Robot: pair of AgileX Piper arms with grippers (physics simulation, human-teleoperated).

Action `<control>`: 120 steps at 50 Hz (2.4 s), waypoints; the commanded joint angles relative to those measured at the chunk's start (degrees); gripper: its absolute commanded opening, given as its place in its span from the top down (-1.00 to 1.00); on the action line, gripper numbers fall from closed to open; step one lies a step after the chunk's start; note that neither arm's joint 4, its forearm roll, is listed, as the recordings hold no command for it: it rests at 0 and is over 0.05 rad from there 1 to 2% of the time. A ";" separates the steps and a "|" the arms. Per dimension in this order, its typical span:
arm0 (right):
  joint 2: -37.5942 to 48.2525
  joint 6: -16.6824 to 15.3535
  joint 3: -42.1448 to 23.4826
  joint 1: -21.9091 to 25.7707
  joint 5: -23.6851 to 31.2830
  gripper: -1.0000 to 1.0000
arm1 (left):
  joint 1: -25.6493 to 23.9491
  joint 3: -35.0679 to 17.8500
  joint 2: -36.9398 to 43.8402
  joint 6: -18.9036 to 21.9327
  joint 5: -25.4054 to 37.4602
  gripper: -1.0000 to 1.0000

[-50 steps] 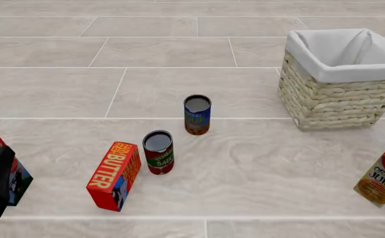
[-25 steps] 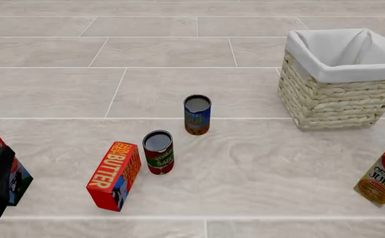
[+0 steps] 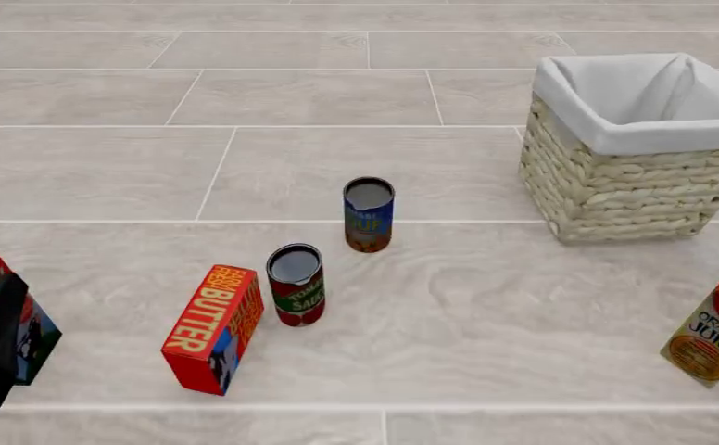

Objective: Pick the cream cheese and place it in the basket.

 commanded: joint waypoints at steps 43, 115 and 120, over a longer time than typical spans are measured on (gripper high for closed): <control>14.16 -0.17 1.99 0.91 -11.68 1.00 | 0.00 0.00 0.00 0.00 0.00 -1.00; -32.09 -0.66 -10.66 -4.90 26.30 1.00 | 0.00 0.00 0.00 0.00 0.00 -1.00; -36.67 -1.10 -13.47 -3.49 29.94 1.00 | 0.00 0.00 0.00 0.00 0.00 -1.00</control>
